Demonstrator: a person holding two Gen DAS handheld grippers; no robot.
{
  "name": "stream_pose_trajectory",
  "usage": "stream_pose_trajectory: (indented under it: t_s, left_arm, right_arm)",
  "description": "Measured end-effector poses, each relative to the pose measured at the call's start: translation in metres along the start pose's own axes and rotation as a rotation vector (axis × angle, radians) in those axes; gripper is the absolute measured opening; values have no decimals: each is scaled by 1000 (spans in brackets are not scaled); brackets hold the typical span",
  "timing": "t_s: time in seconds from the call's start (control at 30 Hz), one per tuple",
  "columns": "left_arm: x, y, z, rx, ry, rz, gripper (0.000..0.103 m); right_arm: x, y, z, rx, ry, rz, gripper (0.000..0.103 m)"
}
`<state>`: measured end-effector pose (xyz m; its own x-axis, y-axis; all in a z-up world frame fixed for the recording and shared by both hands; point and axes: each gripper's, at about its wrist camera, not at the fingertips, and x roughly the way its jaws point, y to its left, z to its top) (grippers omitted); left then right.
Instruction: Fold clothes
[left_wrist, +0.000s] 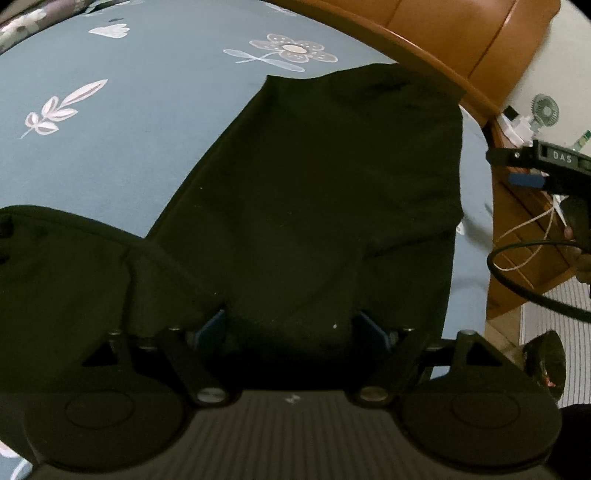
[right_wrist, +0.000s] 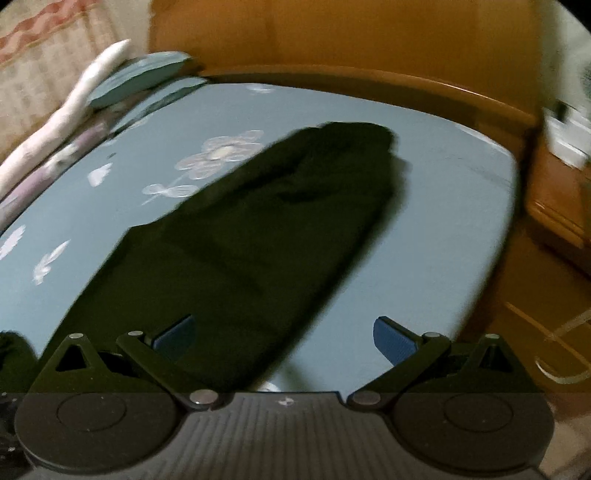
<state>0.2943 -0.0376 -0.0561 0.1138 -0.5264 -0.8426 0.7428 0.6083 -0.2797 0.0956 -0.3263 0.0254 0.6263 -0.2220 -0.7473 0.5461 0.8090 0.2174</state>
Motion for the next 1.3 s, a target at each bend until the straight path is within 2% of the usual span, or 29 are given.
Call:
stream_pose_trajectory:
  t_s: [0.17, 0.3, 0.5, 0.57, 0.63, 0.97, 1.3]
  left_arm:
    - [-5, -14, -2, -36, -26, 69, 78]
    - [-10, -25, -4, -64, -49, 127, 78]
    - [-10, -53, -1, -131, -89, 307, 78]
    - [-9, -61, -4, -182, -87, 344, 78]
    - [-9, -67, -8, -203, -88, 369, 78]
    - [-9, -77, -18, -342, -87, 497, 78]
    - [-9, -84, -33, -437, -45, 519, 78]
  right_arm:
    - [19, 15, 11, -78, 7, 97, 103]
    - [43, 27, 17, -213, 37, 122, 103]
    - [91, 40, 24, -455, 75, 184, 103]
    - [107, 40, 20, -505, 115, 196, 103]
    - [109, 42, 14, -562, 89, 202, 103]
    - [109, 39, 10, -607, 78, 220, 103]
    - [108, 38, 7, -639, 67, 223, 103]
